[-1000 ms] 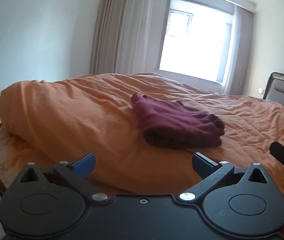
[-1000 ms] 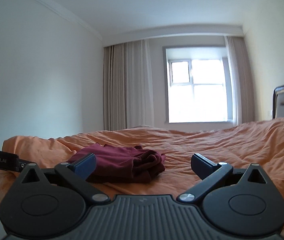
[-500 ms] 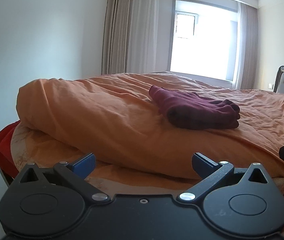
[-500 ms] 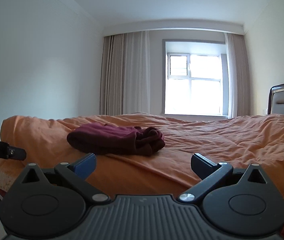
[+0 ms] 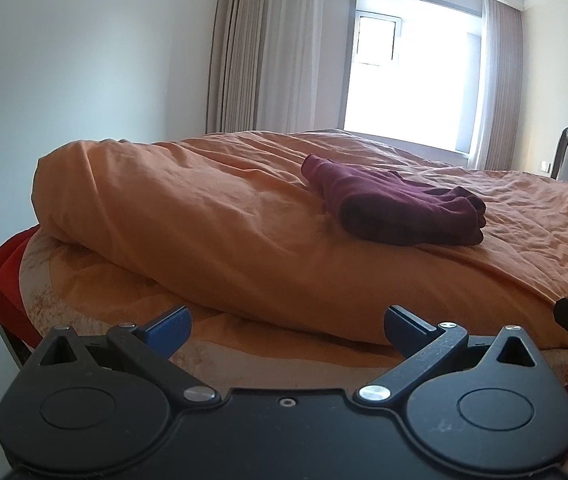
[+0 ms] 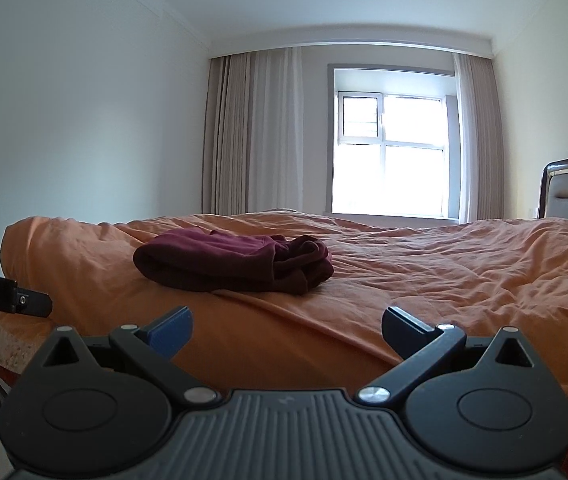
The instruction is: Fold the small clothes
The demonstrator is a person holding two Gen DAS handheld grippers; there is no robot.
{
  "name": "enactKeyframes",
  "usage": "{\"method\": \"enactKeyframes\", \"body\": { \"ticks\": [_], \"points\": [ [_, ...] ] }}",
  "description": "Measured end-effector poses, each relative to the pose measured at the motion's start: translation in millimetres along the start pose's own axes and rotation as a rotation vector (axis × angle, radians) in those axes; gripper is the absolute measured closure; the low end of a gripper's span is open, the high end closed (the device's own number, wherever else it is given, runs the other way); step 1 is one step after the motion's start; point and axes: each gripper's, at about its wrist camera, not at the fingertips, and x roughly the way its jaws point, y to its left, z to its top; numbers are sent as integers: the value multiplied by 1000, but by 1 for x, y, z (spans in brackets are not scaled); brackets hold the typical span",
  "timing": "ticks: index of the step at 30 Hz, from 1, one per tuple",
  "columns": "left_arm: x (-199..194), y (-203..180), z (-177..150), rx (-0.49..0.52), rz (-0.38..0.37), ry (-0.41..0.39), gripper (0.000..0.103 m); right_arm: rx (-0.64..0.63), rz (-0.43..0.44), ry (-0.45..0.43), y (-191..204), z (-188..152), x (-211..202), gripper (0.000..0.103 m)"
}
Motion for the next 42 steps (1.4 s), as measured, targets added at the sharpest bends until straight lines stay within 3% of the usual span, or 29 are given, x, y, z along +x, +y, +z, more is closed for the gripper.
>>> {"method": "enactKeyframes", "body": {
  "ticks": [42],
  "points": [
    [4, 1, -1, -5, 3, 17, 1, 4, 3, 5, -2, -1, 1, 0]
  ]
}}
